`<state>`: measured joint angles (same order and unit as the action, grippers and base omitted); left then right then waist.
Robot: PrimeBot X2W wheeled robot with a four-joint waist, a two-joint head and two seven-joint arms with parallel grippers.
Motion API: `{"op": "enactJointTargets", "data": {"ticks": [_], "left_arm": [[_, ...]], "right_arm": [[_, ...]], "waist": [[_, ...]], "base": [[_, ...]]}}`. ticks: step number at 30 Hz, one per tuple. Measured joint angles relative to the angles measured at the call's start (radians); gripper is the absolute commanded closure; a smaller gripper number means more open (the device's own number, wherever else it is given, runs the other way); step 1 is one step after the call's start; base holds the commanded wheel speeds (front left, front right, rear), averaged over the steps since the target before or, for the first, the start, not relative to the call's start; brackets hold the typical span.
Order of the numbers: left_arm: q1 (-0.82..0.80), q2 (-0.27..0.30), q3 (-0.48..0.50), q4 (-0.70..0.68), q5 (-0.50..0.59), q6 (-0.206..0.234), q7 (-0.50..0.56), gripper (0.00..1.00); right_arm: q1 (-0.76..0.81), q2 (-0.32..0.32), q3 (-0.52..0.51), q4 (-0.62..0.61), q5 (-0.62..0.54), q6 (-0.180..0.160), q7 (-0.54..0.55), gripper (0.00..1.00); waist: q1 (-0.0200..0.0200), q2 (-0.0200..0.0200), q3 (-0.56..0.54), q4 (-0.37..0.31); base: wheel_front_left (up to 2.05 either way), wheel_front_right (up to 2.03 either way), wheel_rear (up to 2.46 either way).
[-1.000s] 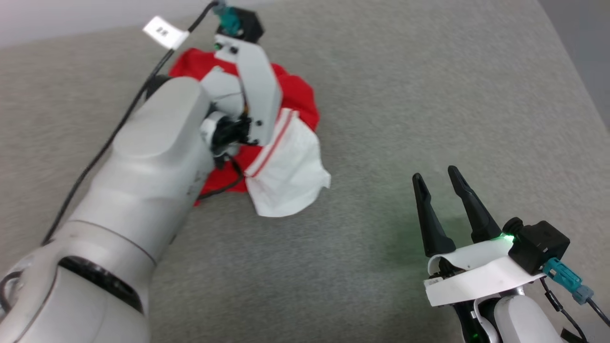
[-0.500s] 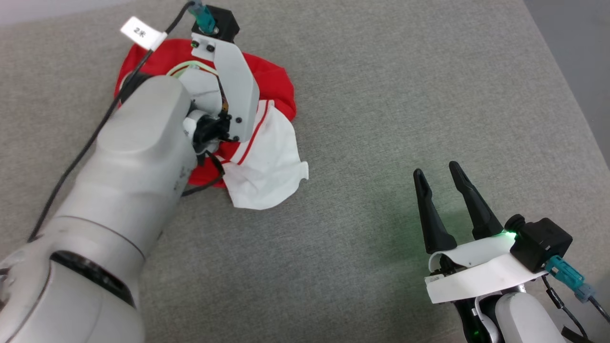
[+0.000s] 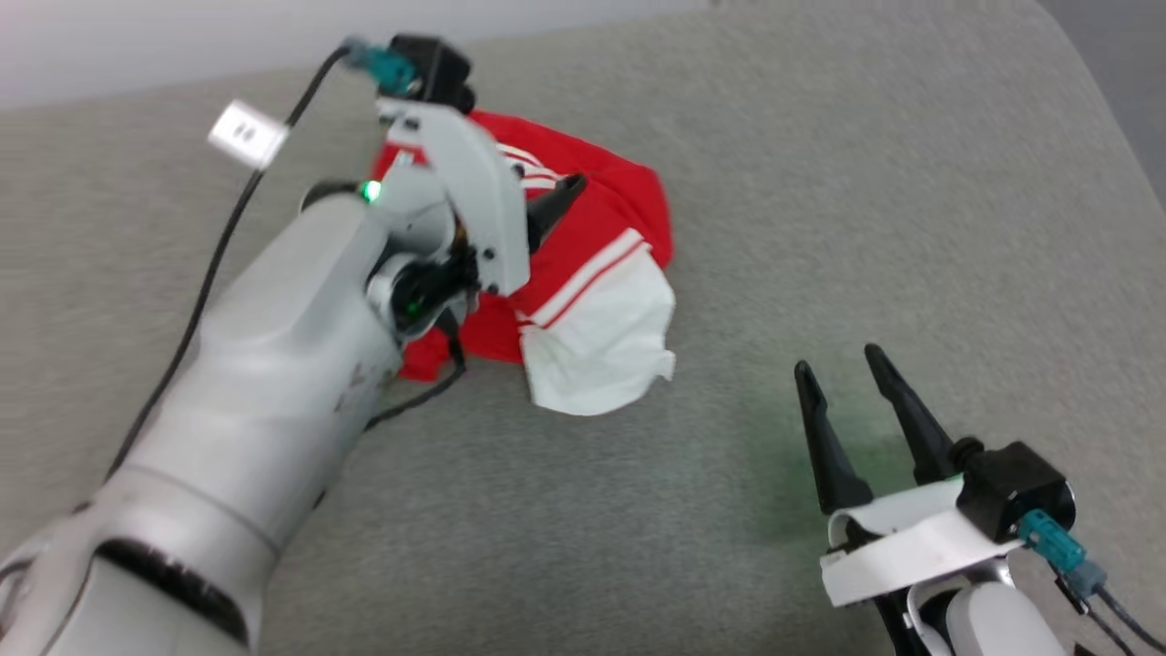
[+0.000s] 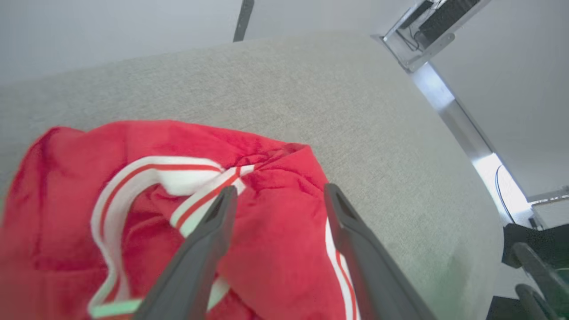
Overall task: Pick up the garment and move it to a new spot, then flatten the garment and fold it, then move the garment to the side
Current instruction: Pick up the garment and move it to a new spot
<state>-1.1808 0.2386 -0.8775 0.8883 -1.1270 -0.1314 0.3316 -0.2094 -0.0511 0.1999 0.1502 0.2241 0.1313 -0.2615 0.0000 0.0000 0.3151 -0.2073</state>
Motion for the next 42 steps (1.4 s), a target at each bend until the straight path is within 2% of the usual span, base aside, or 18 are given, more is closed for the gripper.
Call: {"op": "enactJointTargets", "data": {"ticks": [6, 9, 16, 21, 26, 29, 32, 34, 38, 42], "left_arm": [[0.146, 0.063, 0.033, -0.094, -0.084, 0.000, -0.120, 0.00], [0.257, 0.101, 0.044, -0.082, -0.099, 0.000, -0.193, 0.00], [0.484, 0.127, 0.079, -0.109, -0.169, 0.001, -0.312, 0.00], [0.593, 0.160, 0.105, -0.143, -0.175, 0.001, -0.423, 0.00], [0.711, 0.192, 0.129, -0.218, -0.161, 0.030, -0.550, 0.00], [0.779, 0.208, 0.169, -0.289, -0.149, 0.052, -0.584, 0.00], [0.855, 0.225, 0.216, -0.364, -0.113, 0.081, -0.593, 0.00], [0.905, 0.224, 0.283, -0.422, -0.080, 0.097, -0.593, 0.00], [1.000, 0.229, 0.400, -0.532, 0.102, 0.150, -0.596, 0.00], [1.103, 0.187, 0.523, -0.619, 0.226, 0.169, -0.596, 0.00]], "right_arm": [[0.039, -0.002, -0.024, 0.028, -0.052, 0.000, 0.000, 0.00], [0.061, -0.020, -0.041, 0.036, -0.059, 0.000, 0.000, 0.00], [0.161, -0.079, -0.149, 0.005, -0.057, 0.000, 0.034, 0.00], [0.240, -0.098, -0.218, -0.040, -0.057, 0.000, 0.062, 0.00], [0.275, -0.100, -0.244, -0.078, -0.057, 0.000, 0.087, 0.00], [0.293, -0.102, -0.259, -0.096, -0.057, 0.000, 0.101, 0.00], [0.303, -0.103, -0.264, -0.112, -0.057, 0.000, 0.111, 0.00], [0.303, -0.104, -0.265, -0.121, -0.057, 0.000, 0.114, 0.00], [0.303, -0.106, -0.262, -0.130, -0.057, 0.000, 0.121, 0.00], [0.303, -0.108, -0.260, -0.137, -0.057, 0.000, 0.130, 0.00]], "waist": [[0.0000, 0.0000, -0.066, 0.063], [0.0000, 0.0000, -0.096, 0.092], [0.0000, 0.0000, -0.150, 0.163], [0.0000, 0.0000, -0.184, 0.206], [0.0000, 0.0000, -0.221, 0.226], [0.0000, 0.0000, -0.240, 0.234], [0.0000, 0.0000, -0.253, 0.241], [0.0000, 0.0000, -0.258, 0.247], [0.0000, 0.0000, -0.264, 0.256], [0.0000, 0.0000, -0.267, 0.259]], "base": [[0.00, 0.00, 0.00], [0.00, 0.00, 0.00], [0.00, 0.00, 0.00], [0.00, 0.00, 0.00], [0.00, 0.00, 0.00], [0.00, 0.00, 0.00], [0.00, 0.00, 0.00], [0.00, 0.00, 0.00], [0.00, 0.00, 0.00], [0.00, 0.00, 0.00]]}}
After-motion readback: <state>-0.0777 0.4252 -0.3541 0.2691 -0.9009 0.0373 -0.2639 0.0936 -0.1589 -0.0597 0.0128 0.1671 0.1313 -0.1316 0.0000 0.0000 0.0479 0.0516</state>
